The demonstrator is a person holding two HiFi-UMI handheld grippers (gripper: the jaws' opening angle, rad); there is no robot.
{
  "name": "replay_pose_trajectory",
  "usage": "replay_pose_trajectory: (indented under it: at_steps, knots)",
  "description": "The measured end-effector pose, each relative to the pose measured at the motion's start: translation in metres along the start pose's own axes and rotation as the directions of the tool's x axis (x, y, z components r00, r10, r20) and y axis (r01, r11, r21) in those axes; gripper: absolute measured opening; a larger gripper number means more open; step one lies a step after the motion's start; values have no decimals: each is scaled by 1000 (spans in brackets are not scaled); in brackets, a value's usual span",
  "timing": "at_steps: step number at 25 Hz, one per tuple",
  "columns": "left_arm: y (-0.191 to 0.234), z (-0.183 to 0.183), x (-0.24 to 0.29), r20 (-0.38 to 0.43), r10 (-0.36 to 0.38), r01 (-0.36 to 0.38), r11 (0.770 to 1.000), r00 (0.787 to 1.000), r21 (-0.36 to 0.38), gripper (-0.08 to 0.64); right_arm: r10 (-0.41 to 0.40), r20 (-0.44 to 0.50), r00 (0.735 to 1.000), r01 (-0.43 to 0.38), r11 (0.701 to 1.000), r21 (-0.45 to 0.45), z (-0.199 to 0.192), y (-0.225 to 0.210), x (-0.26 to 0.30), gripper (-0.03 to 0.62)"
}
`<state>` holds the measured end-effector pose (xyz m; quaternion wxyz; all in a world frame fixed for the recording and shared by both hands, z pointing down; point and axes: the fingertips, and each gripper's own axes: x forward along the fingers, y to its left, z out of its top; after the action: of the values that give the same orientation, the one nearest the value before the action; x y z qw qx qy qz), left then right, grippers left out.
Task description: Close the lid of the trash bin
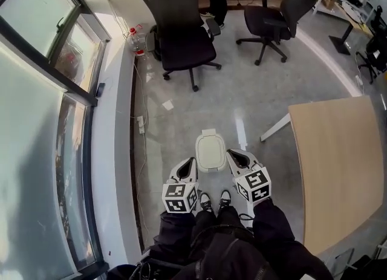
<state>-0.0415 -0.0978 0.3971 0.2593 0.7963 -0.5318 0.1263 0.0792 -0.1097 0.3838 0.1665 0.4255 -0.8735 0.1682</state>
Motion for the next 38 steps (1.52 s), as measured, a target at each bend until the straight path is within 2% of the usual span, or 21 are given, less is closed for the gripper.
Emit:
replay_pose_trajectory:
  at_steps: [7, 16, 21, 28, 38]
  knots:
    - [-17, 66, -29, 110, -10, 4, 998, 994, 55, 2, -55, 140, 989, 60, 998, -34, 73, -2, -33, 6]
    - [-52, 130, -59, 240, -34, 6, 993, 970, 119, 2, -72, 292, 954, 101, 991, -86, 148, 3, -78, 6]
    - [-65, 154, -68, 300, -46, -1, 988, 953, 153, 2, -84, 366, 927, 132, 986, -107, 176, 5, -93, 6]
    - [-79, 196, -93, 403, -63, -20, 980, 913, 197, 2, -94, 460, 883, 169, 978, -124, 212, 15, -112, 6]
    - [-82, 217, -103, 446, -63, -32, 979, 893, 202, 2, -112, 518, 848, 209, 969, -133, 233, 18, -134, 6]
